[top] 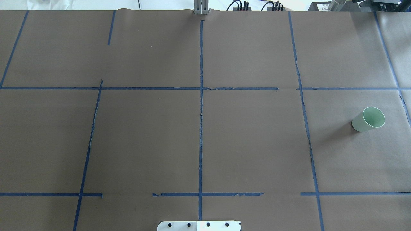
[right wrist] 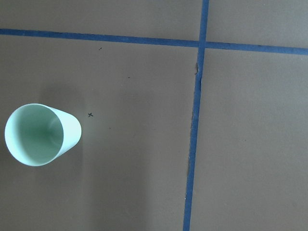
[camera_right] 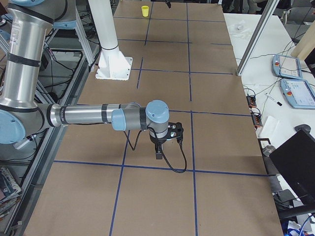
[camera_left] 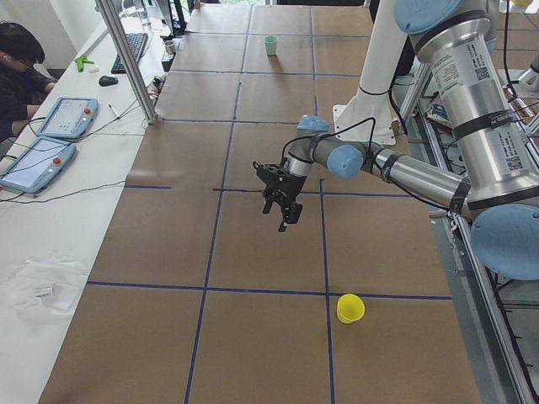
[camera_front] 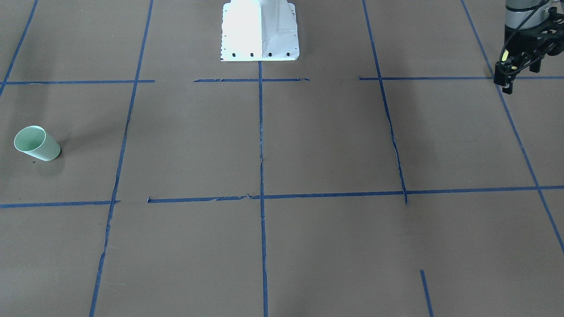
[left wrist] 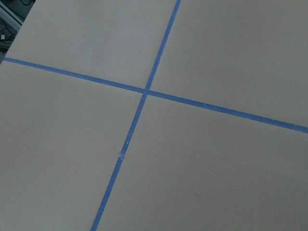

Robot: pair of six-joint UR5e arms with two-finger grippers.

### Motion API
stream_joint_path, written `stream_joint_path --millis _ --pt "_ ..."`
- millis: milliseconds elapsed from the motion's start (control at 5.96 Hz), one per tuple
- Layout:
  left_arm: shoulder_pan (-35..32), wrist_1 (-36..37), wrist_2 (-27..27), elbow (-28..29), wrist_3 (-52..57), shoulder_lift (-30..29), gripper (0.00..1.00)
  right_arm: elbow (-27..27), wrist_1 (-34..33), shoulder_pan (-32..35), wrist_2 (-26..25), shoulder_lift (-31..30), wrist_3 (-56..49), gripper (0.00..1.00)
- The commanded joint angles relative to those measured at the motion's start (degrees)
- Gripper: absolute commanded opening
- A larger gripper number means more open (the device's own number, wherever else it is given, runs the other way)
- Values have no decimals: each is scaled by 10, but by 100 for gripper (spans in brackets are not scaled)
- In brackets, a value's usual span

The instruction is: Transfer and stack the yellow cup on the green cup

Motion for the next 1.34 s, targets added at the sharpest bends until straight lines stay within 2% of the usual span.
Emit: stream_joint_path --millis 0,336,503,671,839,1007,1174 --pt "131 160 79 -1 -309 19 100 1 1 0 8 0 -1 100" --pt "277 313 68 2 -622 9 100 3 1 0 9 0 -1 100" --pt "323 349 17 3 -708 7 100 3 1 -1 9 0 -3 100" --pt "367 373 -10 13 -794 7 100 4 1 -1 9 0 -4 100" --pt "397 370 -23 66 -846 6 100 3 1 -1 9 0 -5 100" --pt "404 366 -24 103 -859 5 100 4 1 0 9 0 -6 100" --pt "406 330 -23 143 -860 2 100 4 1 -1 10 0 -5 100"
